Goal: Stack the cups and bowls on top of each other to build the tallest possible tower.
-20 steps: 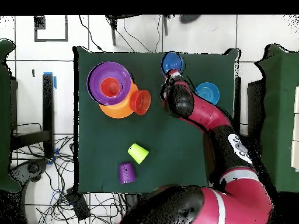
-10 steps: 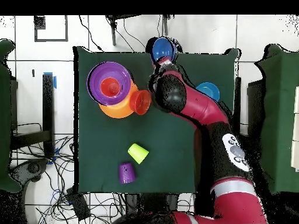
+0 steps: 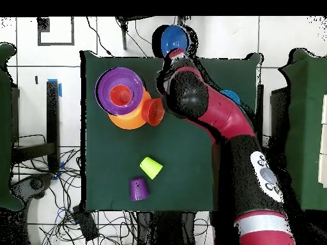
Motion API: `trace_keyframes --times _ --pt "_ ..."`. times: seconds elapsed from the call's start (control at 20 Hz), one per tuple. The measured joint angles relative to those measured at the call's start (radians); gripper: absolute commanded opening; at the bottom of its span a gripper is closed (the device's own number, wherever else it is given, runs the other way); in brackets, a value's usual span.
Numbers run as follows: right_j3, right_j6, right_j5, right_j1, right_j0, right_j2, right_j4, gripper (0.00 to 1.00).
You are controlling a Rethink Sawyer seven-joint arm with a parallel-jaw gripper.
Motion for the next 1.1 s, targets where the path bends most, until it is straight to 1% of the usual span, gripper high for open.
trace_keyframes --times 0.1,0.15,0.4,0.5,0.6,0.7,0.95,1.1 --pt "0.009 0.000 0.036 -0.014 -0.011 0.016 0.024 0.00" --pt "0.020 0.000 0.087 -0.032 -0.025 0.035 0.057 0.00" --pt "0.046 0.000 0.188 -0.066 -0.055 0.081 0.129 0.00" --pt "0.065 0.000 0.228 -0.080 -0.076 0.123 0.185 0.00" --pt "0.076 0.000 0.241 -0.084 -0.087 0.147 0.217 0.00" --pt "0.097 0.000 0.250 -0.090 -0.103 0.192 0.270 0.00" --pt "0.129 0.000 0.249 -0.091 -0.120 0.264 0.346 0.00" --pt "0.140 0.000 0.249 -0.091 -0.122 0.292 0.369 0.00"
